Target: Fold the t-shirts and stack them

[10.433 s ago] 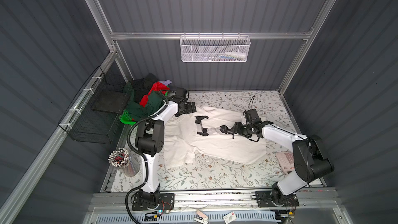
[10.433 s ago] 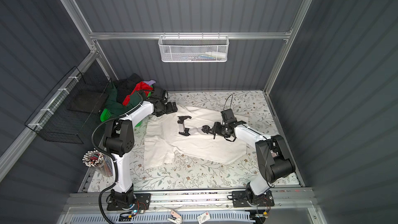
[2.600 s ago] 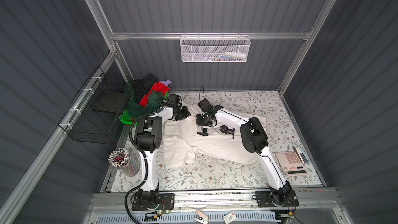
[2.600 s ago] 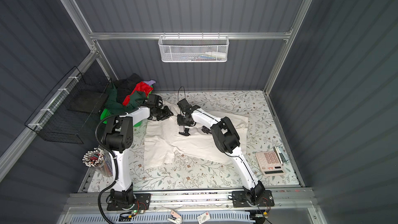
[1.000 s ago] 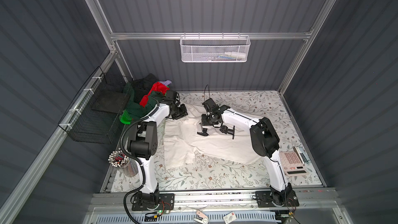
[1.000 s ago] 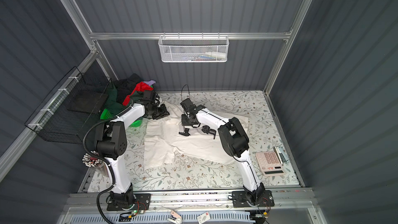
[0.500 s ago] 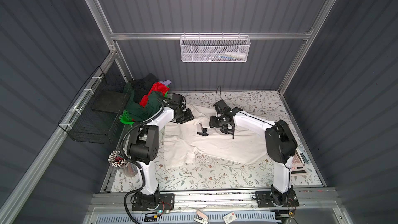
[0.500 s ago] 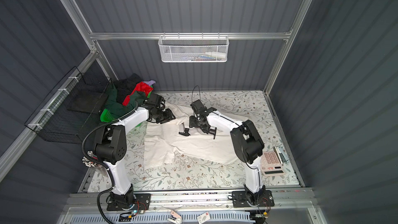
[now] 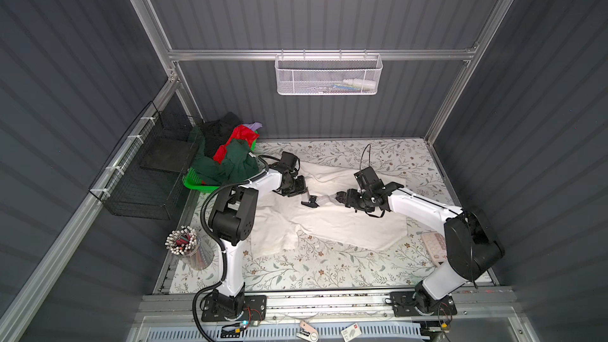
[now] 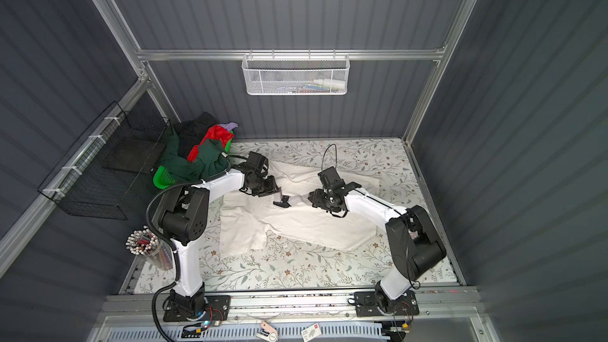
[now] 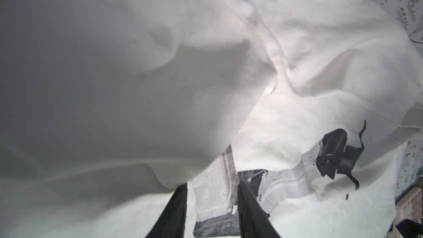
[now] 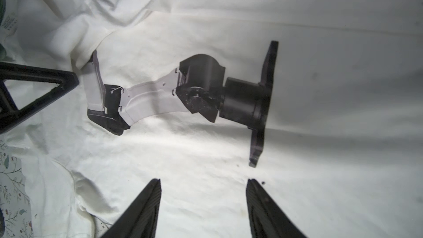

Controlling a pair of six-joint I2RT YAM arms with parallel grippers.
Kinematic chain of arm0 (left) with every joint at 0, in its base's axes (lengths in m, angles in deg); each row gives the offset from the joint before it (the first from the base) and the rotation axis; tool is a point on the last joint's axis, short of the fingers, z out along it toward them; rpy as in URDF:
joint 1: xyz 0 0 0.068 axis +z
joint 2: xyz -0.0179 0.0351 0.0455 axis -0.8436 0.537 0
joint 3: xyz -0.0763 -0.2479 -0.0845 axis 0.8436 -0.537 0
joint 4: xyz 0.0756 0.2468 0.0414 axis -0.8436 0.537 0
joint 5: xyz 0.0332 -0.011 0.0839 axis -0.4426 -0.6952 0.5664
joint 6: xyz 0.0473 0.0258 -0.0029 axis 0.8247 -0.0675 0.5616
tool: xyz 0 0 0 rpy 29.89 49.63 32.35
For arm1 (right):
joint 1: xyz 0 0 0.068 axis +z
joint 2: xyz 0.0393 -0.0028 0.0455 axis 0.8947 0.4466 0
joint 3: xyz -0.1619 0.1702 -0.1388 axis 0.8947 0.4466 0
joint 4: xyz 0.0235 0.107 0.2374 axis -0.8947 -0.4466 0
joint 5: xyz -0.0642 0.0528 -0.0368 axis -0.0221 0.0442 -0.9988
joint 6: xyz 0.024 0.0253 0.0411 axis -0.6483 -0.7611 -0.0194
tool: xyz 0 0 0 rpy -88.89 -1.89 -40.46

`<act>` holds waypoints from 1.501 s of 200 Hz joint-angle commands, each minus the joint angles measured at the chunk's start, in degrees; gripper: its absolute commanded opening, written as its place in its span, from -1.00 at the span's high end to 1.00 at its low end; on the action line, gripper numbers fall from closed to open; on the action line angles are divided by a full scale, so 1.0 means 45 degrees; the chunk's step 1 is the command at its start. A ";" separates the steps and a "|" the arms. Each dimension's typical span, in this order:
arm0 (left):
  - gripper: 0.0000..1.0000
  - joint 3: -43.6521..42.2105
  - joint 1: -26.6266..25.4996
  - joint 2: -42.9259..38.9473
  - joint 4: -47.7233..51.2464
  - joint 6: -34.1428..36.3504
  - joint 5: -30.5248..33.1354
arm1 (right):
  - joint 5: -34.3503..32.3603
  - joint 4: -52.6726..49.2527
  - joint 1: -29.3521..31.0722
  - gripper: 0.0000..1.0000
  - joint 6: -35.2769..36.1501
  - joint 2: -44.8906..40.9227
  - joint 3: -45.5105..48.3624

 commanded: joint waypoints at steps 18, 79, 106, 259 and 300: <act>0.23 0.1255 -0.0006 0.0818 0.0883 0.0486 0.1203 | -0.0161 0.0285 -0.0268 -0.23 -0.0154 -0.0756 0.0668; 0.23 0.2070 -0.0006 0.1358 0.1289 0.0907 0.2804 | 0.0157 0.0403 -0.0337 -0.22 -0.0017 -0.0686 0.0633; 0.22 0.2189 0.0004 0.1259 0.1102 0.0971 0.2917 | 0.0373 0.0523 -0.0338 -0.21 -0.0061 -0.0564 0.0664; 0.42 0.3818 -0.0004 0.2525 0.1687 0.1344 0.2586 | 0.0230 0.0233 -0.0342 -0.17 0.0022 -0.0640 0.0650; 0.86 0.4097 -0.0006 0.2506 0.2023 0.1469 0.2585 | -0.0009 0.0018 -0.0364 -0.17 0.0100 -0.0869 0.0729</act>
